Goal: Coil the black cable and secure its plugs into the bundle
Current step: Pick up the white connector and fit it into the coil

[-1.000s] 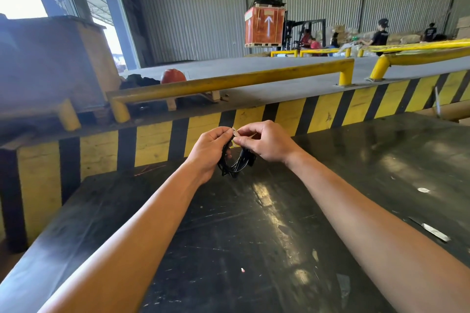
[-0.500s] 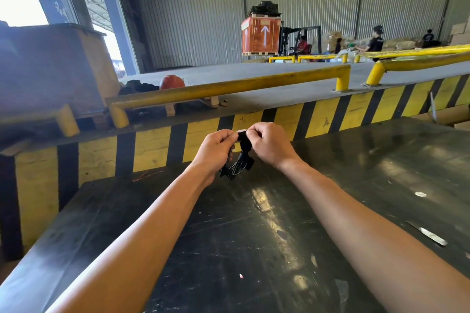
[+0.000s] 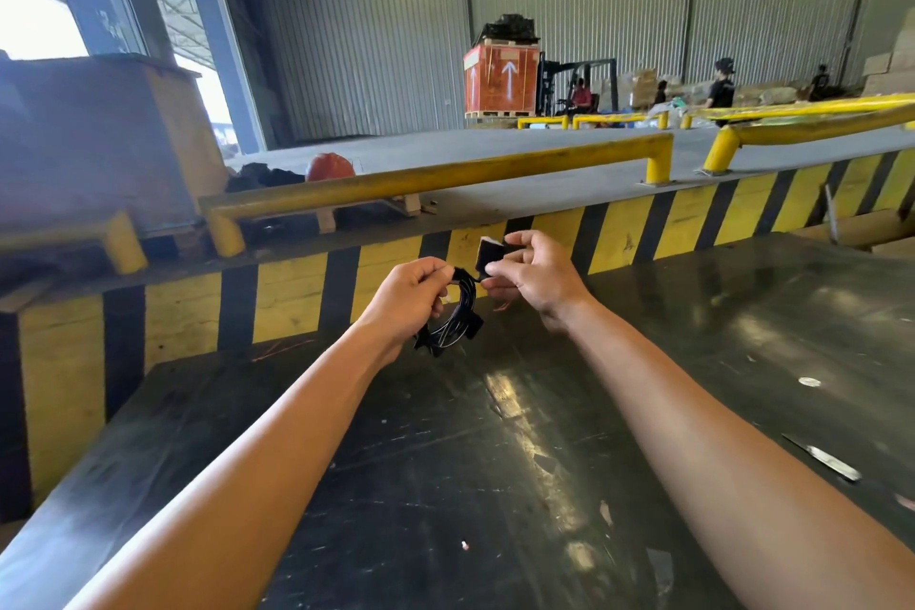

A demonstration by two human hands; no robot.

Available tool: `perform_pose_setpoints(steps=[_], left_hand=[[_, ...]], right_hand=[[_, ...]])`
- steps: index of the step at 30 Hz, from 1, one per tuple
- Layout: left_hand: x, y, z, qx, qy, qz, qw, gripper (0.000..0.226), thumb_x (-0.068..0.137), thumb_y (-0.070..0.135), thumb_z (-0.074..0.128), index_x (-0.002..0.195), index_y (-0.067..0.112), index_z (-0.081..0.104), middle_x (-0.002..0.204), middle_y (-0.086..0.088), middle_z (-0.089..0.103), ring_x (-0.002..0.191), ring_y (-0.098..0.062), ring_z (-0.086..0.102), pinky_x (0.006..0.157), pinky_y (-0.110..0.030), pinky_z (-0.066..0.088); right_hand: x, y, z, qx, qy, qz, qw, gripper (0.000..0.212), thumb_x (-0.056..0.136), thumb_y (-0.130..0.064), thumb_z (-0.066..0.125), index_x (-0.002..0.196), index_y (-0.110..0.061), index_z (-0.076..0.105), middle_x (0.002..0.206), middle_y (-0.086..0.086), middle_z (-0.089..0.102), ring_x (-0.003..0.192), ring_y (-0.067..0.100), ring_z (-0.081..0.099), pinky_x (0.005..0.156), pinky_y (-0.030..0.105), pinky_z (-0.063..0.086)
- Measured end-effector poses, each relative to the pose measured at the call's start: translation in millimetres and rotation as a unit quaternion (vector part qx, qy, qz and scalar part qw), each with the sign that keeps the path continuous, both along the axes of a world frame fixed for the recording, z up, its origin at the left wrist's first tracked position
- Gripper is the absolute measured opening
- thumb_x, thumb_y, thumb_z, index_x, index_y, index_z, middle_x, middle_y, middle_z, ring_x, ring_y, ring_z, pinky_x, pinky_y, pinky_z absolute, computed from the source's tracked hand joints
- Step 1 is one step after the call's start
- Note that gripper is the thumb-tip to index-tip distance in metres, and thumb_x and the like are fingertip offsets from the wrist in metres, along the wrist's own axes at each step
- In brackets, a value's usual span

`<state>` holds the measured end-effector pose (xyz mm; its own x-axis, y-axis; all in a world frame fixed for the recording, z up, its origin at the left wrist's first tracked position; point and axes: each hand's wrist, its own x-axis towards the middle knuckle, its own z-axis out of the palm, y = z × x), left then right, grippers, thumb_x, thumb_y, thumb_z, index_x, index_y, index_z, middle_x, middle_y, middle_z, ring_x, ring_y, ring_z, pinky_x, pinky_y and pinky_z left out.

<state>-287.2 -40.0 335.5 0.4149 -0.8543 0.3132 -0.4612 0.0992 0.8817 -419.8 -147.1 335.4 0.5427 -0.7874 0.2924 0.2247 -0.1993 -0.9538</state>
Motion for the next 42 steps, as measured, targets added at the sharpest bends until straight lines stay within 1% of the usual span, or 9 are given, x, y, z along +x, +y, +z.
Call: perform_pose_setpoints(steps=[4, 8, 12, 16, 19, 26, 33, 39, 42], left_hand=[[-1, 5, 4, 0.013, -0.031, -0.007, 0.999, 0.024, 0.099, 0.019, 0.046, 0.083, 0.015, 0.063, 0.069, 0.001, 0.048, 0.062, -0.01, 0.047, 0.063, -0.023, 0.04], [-3, 10, 9, 0.026, -0.068, -0.017, 0.997, 0.023, 0.099, 0.021, 0.047, 0.087, 0.011, 0.064, 0.068, 0.0, 0.048, 0.061, -0.01, 0.046, 0.063, -0.021, 0.04], [-2, 14, 10, 0.004, -0.058, -0.012, 0.998, 0.016, 0.091, 0.026, 0.06, 0.096, 0.011, 0.065, 0.075, -0.005, 0.053, 0.066, -0.016, 0.047, 0.068, -0.029, 0.044], [-2, 13, 11, 0.017, -0.035, -0.015, 0.999, 0.017, 0.087, 0.005, 0.062, 0.098, 0.018, 0.058, 0.077, -0.002, 0.055, 0.066, -0.015, 0.05, 0.069, -0.031, 0.045], [-5, 9, 11, 0.013, 0.027, -0.019, 0.999, 0.024, 0.088, 0.002, 0.058, 0.106, 0.016, 0.052, 0.085, -0.009, 0.058, 0.067, -0.015, 0.051, 0.069, -0.031, 0.047], [-10, 7, 5, -0.004, 0.136, -0.039, 0.99, 0.028, 0.092, 0.009, 0.057, 0.119, 0.004, 0.052, 0.092, -0.012, 0.062, 0.08, -0.019, 0.059, 0.081, -0.035, 0.052], [-14, 19, -6, 0.005, 0.152, -0.09, 0.984, 0.016, 0.093, 0.017, 0.056, 0.104, 0.008, 0.064, 0.1, -0.014, 0.065, 0.096, -0.022, 0.064, 0.078, -0.033, 0.058], [-16, 21, -13, -0.039, 0.211, -0.074, 0.974, 0.012, 0.091, 0.007, 0.058, 0.097, 0.005, 0.067, 0.089, -0.011, 0.067, 0.083, -0.018, 0.067, 0.077, -0.035, 0.06], [-16, 18, -13, -0.049, 0.21, -0.029, 0.976, 0.01, 0.089, 0.007, 0.062, 0.096, 0.005, 0.069, 0.084, -0.01, 0.067, 0.081, -0.019, 0.067, 0.075, -0.035, 0.06]], right_hand=[[-3, 0, 1, -0.046, 0.108, 0.077, 0.99, 0.008, 0.087, 0.0, 0.06, 0.092, -0.006, 0.062, 0.085, 0.011, 0.068, 0.068, 0.014, 0.069, 0.066, 0.024, 0.06], [-2, -3, -4, -0.091, 0.182, 0.048, 0.978, 0.009, 0.093, -0.011, 0.054, 0.086, -0.009, 0.059, 0.078, 0.008, 0.066, 0.069, 0.019, 0.066, 0.076, 0.033, 0.058], [6, -6, -6, 0.041, 0.031, -0.068, 0.996, 0.017, 0.099, -0.021, 0.042, 0.097, -0.008, 0.053, 0.078, 0.005, 0.063, 0.069, 0.016, 0.063, 0.069, 0.03, 0.05], [17, 3, -7, 0.177, -0.047, 0.003, 0.983, 0.019, 0.1, -0.02, 0.037, 0.116, -0.012, 0.045, 0.082, 0.005, 0.067, 0.075, 0.015, 0.064, 0.076, 0.032, 0.045], [24, 19, -11, 0.128, 0.003, 0.028, 0.991, 0.027, 0.1, -0.023, 0.038, 0.12, -0.008, 0.047, 0.081, 0.004, 0.066, 0.075, 0.014, 0.064, 0.077, 0.031, 0.05], [30, 18, -12, -0.123, 0.055, -0.143, 0.98, 0.028, 0.098, -0.026, 0.042, 0.112, -0.002, 0.048, 0.089, 0.01, 0.057, 0.08, 0.024, 0.058, 0.065, 0.033, 0.048], [29, 4, -13, -0.079, 0.039, -0.167, 0.982, 0.021, 0.098, -0.029, 0.042, 0.105, -0.01, 0.044, 0.091, 0.012, 0.055, 0.081, 0.027, 0.056, 0.076, 0.047, 0.051], [25, 1, -14, -0.063, 0.026, -0.165, 0.984, 0.013, 0.097, -0.029, 0.044, 0.095, -0.015, 0.046, 0.086, 0.011, 0.061, 0.078, 0.029, 0.063, 0.068, 0.039, 0.052], [12, 4, -5, -0.16, 0.036, -0.229, 0.96, 0.016, 0.094, -0.026, 0.051, 0.087, -0.012, 0.052, 0.074, 0.001, 0.056, 0.07, 0.018, 0.055, 0.055, 0.018, 0.039]])
